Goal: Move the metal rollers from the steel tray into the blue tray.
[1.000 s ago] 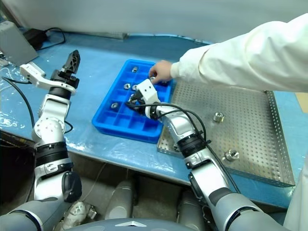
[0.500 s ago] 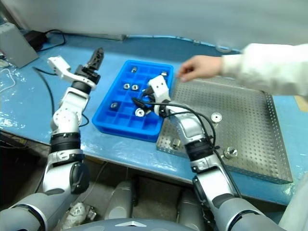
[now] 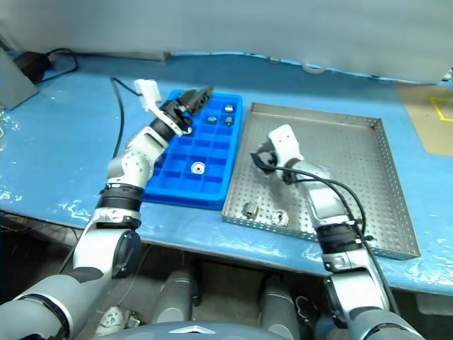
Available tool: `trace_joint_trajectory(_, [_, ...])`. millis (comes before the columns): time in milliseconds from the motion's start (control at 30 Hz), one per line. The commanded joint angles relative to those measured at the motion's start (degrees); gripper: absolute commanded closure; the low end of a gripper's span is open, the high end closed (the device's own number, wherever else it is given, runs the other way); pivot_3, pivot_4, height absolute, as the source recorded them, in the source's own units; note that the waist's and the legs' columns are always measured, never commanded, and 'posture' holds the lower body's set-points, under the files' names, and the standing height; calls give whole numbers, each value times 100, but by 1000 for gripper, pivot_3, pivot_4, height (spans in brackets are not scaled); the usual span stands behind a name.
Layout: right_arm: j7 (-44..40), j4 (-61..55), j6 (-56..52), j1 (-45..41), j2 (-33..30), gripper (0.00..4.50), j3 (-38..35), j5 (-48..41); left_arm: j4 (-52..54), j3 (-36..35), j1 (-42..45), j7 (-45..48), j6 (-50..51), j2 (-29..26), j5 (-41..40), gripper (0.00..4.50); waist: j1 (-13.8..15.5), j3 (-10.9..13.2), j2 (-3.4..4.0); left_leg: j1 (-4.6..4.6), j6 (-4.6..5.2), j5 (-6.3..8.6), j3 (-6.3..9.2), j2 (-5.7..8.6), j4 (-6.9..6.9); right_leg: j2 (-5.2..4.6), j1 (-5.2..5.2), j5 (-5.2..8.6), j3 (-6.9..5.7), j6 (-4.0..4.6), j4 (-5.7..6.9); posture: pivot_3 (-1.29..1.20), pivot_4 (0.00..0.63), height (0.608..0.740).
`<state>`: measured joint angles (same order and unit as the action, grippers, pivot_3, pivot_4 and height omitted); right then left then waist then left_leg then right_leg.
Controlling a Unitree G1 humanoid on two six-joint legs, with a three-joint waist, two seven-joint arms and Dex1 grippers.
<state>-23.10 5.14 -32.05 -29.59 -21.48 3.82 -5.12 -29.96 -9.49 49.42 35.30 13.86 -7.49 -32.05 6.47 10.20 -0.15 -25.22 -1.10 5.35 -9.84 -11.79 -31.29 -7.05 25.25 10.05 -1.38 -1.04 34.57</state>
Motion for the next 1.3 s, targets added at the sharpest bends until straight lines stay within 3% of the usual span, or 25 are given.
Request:
trace_joint_trajectory(33, [451,-107,29,52,-182,522,-403,219,-26,245,124,338,-291,90,294,279,-78,0,0,0,2,-1,-1,1,-1,-1,-1,0,0,1,1,-116,150,740])
trace_joint_trajectory(267, [1091,202,-262,186,-137,522,-757,392,-26,464,64,627,-427,255,563,279,-255,0,0,5,7,0,-5,-1,-3,1,-1,-6,0,11,2,-137,150,740])
trace_joint_trajectory(433, [879,417,-1104,282,422,522,-1513,-611,106,471,-74,668,-433,288,636,279,-269,-1,0,10,22,5,-11,-2,-4,1,-2,-13,0,24,0,-126,150,740])
trace_joint_trajectory(533, [778,244,-1305,418,551,1158,-1542,-772,171,458,-111,661,-426,266,661,279,-262,-9,-8,18,33,9,-15,-2,-6,0,-11,-15,-3,29,-1,-107,150,740])
trace_joint_trajectory(700, [669,21,-879,206,682,2686,-1518,-867,308,373,-180,523,-459,186,697,279,-266,-9,-8,27,33,10,-14,-4,-6,0,-14,-14,-3,28,1,-65,150,740])
trace_joint_trajectory(967, [453,1530,614,-1487,1255,2686,-698,-427,143,-1232,-157,-1639,-754,-228,393,279,-252,-8,-6,21,23,5,-6,-10,5,4,21,-11,-9,17,14,129,150,740])
trace_joint_trajectory(1167, [-17,3333,1351,-2618,1638,2686,-368,-230,1142,-1408,-944,-2202,-679,-384,418,279,24,-8,-7,-1,29,8,5,-14,9,10,22,-14,-20,69,4,281,150,740])
trace_joint_trajectory(1300, [-220,4018,1507,-2866,1677,2686,-271,-143,1813,-1371,-1444,-2461,-514,-343,381,279,299,-8,-8,-17,43,18,7,-11,9,-3,22,9,-38,77,6,324,150,740])
